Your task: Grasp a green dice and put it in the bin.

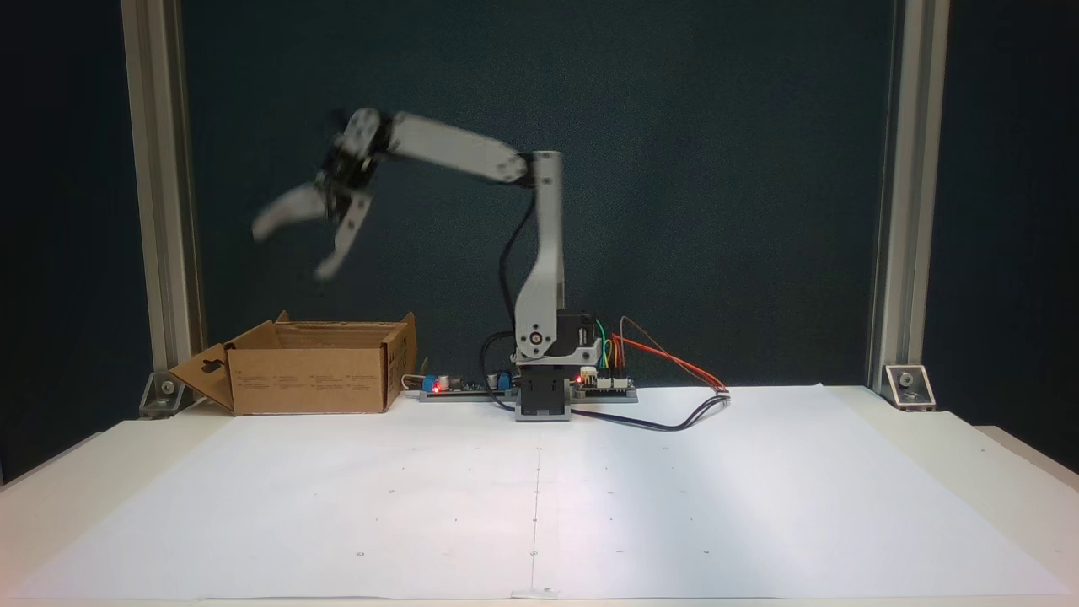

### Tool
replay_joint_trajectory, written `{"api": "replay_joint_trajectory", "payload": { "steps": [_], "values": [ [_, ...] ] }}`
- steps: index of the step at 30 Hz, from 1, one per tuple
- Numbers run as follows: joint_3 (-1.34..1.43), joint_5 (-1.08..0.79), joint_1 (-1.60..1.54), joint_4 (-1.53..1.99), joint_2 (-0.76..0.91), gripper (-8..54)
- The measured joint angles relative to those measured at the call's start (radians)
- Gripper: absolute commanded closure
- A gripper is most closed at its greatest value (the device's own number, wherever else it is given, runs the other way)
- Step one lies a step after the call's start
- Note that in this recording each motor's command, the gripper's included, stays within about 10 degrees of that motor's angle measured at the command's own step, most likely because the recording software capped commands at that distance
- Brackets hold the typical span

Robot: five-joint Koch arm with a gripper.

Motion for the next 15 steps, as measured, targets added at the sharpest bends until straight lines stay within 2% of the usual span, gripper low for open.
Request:
{"api": "replay_joint_trajectory", "payload": {
  "steps": [7,12,15],
  "values": [
    [0.000,0.278,-0.502,0.002,0.146,1.2],
    [0.015,0.318,-0.867,0.000,0.173,1.3],
    [0.169,0.318,-1.083,-0.018,0.238,1.7]
  ]
}}
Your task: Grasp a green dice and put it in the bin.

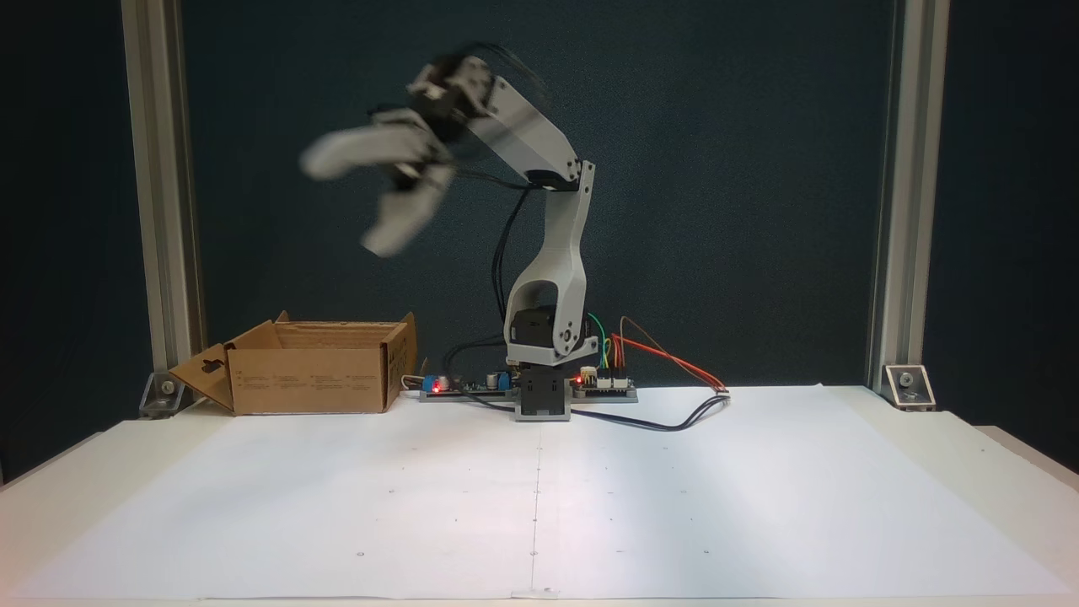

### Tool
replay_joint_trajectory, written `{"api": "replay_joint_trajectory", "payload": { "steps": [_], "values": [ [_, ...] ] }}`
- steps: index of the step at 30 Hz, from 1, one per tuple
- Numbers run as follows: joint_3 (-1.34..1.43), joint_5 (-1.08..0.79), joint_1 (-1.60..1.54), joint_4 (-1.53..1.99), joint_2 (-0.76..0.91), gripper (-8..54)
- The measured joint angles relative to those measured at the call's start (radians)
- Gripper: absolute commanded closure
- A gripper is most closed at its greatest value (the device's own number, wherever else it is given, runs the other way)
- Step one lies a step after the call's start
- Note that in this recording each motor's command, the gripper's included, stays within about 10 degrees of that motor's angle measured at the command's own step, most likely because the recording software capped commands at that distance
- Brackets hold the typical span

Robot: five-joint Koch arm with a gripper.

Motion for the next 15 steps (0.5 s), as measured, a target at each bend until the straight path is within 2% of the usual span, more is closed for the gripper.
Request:
{"api": "replay_joint_trajectory", "payload": {
  "steps": [8,12,15],
  "values": [
    [0.563,0.000,-0.545,-0.359,0.209,1.6],
    [0.756,0.000,-0.589,-0.537,0.370,1.1],
    [0.864,0.000,-0.586,-0.675,0.387,1.0]
  ]
}}
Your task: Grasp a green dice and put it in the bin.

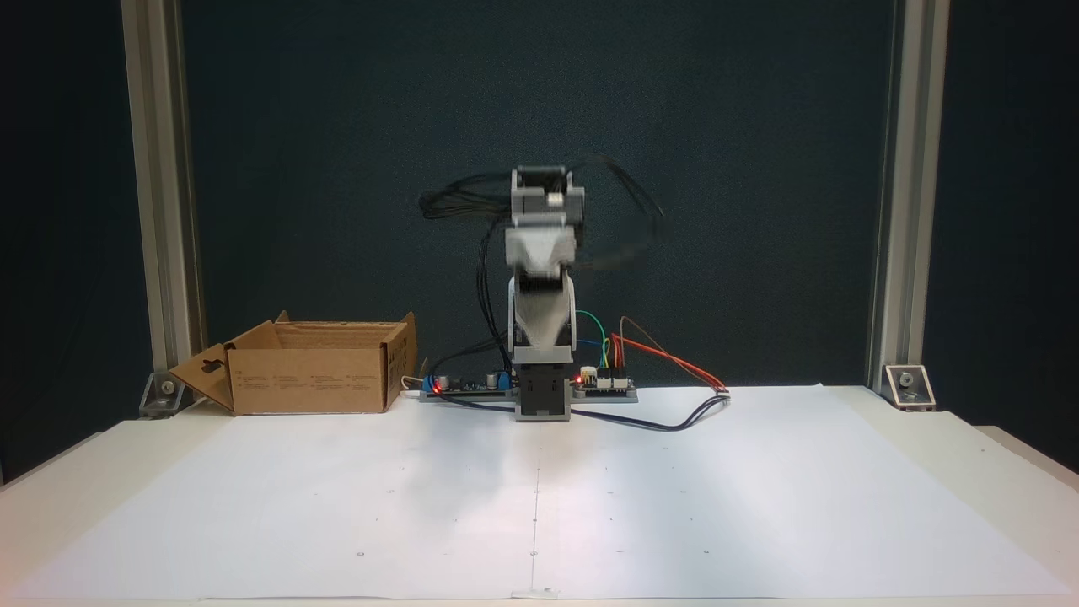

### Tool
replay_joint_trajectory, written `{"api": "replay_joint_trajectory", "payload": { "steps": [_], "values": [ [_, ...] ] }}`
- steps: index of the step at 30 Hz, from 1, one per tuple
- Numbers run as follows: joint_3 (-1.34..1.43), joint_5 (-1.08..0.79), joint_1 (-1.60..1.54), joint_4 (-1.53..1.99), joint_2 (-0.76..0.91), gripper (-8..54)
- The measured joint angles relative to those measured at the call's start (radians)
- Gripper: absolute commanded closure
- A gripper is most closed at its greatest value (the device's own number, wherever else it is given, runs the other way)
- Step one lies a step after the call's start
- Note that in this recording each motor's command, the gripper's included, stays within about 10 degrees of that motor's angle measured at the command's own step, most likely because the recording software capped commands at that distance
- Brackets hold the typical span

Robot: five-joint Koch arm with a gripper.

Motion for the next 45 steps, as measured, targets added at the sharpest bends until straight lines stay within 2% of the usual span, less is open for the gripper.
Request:
{"api": "replay_joint_trajectory", "payload": {
  "steps": [9,28,39,45],
  "values": [
    [0.379,0.006,0.005,-0.396,0.000,3.2],
    [0.749,0.006,0.055,-1.173,0.000,3.3],
    [0.804,0.008,0.057,-1.606,0.000,3.1],
    [0.805,0.008,0.057,-1.730,0.000,0.5]
  ]
}}
